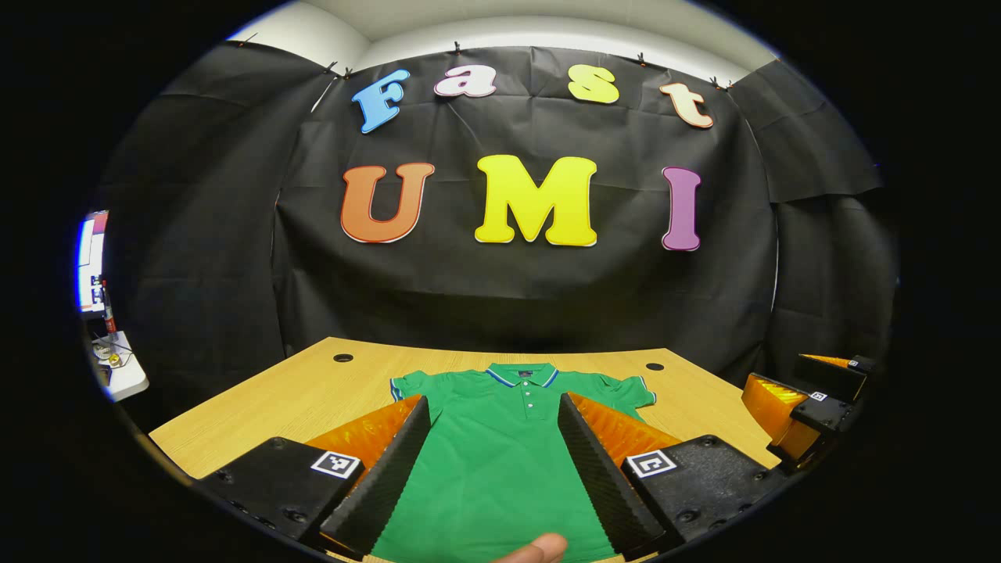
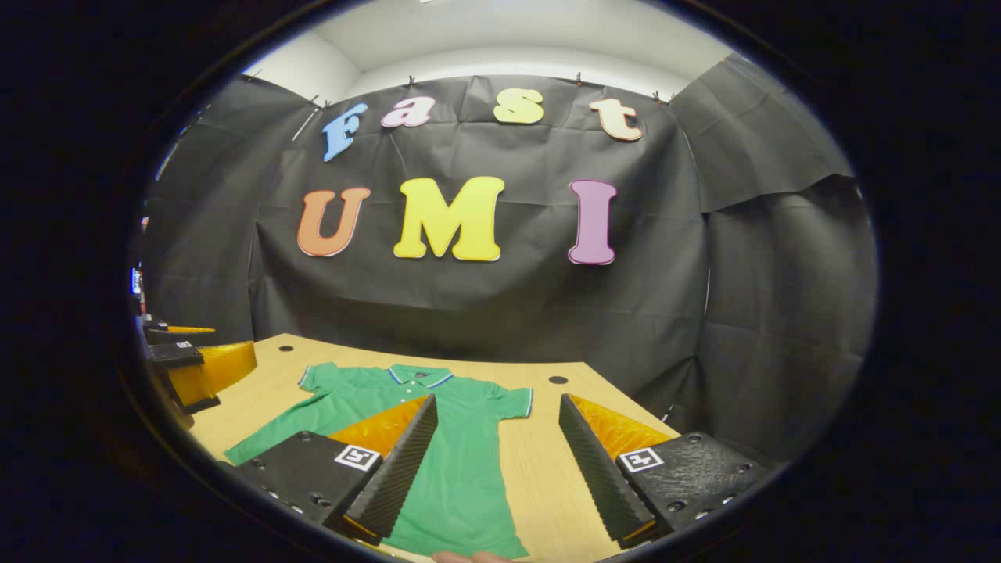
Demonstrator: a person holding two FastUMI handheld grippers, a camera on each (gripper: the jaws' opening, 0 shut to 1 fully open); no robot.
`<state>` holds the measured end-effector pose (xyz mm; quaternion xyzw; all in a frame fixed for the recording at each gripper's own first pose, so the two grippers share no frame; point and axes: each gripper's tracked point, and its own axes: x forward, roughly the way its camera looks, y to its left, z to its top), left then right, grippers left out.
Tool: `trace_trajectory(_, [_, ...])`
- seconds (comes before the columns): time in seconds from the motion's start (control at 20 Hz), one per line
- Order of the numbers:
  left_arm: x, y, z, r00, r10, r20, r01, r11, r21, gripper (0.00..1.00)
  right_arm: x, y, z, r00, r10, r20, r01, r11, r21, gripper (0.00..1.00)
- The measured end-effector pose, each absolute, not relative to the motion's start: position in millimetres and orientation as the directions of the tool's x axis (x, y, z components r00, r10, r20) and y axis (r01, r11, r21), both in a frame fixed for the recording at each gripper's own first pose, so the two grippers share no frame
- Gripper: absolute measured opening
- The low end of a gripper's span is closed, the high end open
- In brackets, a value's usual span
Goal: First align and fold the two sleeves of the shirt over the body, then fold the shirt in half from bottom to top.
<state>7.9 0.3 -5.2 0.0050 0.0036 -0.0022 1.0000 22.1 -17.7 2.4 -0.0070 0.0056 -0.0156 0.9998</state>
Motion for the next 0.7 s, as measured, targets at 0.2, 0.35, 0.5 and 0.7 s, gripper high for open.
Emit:
trace_trajectory(0.2, [18.0,5.0,-9.4,1.000,0.007,-0.002,-0.007,1.000,0.029,1.00,47.4,-19.4,-4.0,0.999,-0.029,-0.035,0.028,0.999,-0.014,0.96])
trace_trajectory(0.35, [27.3,9.7,-14.7,1.000,0.020,0.004,-0.020,0.999,0.025,1.00,75.6,-20.9,-12.8,0.998,-0.030,-0.054,0.029,1.000,-0.010,0.95])
trace_trajectory(0.5, [37.2,11.2,-23.8,0.999,0.030,-0.012,-0.030,0.999,0.033,1.00,112.5,-23.2,-25.4,0.995,-0.039,-0.089,0.037,0.999,-0.020,0.95])
trace_trajectory(0.7, [51.8,15.3,-36.4,0.999,0.043,-0.024,-0.043,0.999,0.015,1.00,185.5,-35.1,-52.7,0.985,-0.072,-0.154,0.067,0.997,-0.040,0.95])
